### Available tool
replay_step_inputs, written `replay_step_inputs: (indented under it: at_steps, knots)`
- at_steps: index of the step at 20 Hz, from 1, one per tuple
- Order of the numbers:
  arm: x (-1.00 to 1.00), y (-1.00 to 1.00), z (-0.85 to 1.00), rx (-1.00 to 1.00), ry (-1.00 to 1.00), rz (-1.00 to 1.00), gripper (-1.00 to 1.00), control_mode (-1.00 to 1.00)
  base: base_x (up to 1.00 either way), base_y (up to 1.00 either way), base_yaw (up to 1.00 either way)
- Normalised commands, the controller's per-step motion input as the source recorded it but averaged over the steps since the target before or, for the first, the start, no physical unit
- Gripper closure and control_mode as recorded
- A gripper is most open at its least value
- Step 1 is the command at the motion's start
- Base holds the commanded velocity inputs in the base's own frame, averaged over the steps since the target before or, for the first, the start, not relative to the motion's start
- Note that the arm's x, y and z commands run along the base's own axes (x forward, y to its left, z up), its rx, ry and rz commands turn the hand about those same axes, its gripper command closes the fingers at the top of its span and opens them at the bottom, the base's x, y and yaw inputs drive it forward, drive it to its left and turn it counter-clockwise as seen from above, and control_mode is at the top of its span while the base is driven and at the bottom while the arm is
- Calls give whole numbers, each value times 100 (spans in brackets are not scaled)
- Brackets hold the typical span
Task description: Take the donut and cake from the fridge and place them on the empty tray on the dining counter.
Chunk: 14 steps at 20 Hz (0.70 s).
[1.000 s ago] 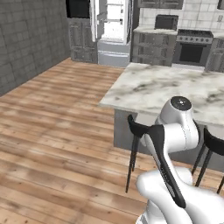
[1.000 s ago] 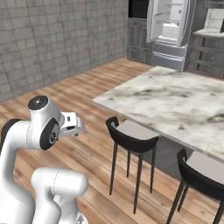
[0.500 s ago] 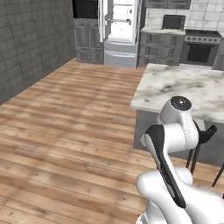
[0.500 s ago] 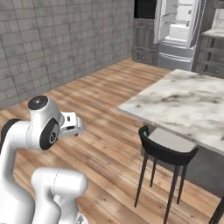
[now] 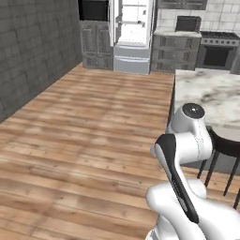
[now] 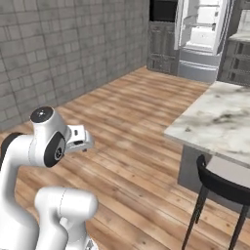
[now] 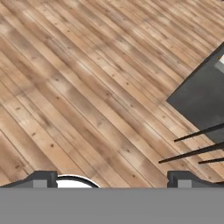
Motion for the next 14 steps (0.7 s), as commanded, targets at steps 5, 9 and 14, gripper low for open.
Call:
replay_step_inputs:
  at_steps: [5, 9, 14]
  knots:
    - [0, 0, 0, 0, 0, 0, -100, 100, 39, 81, -29]
    - [0, 0, 0, 0, 0, 0, -100, 100, 53, 76, -32]
    - [0, 0, 0, 0, 0, 0, -100, 100, 59, 70, -31]
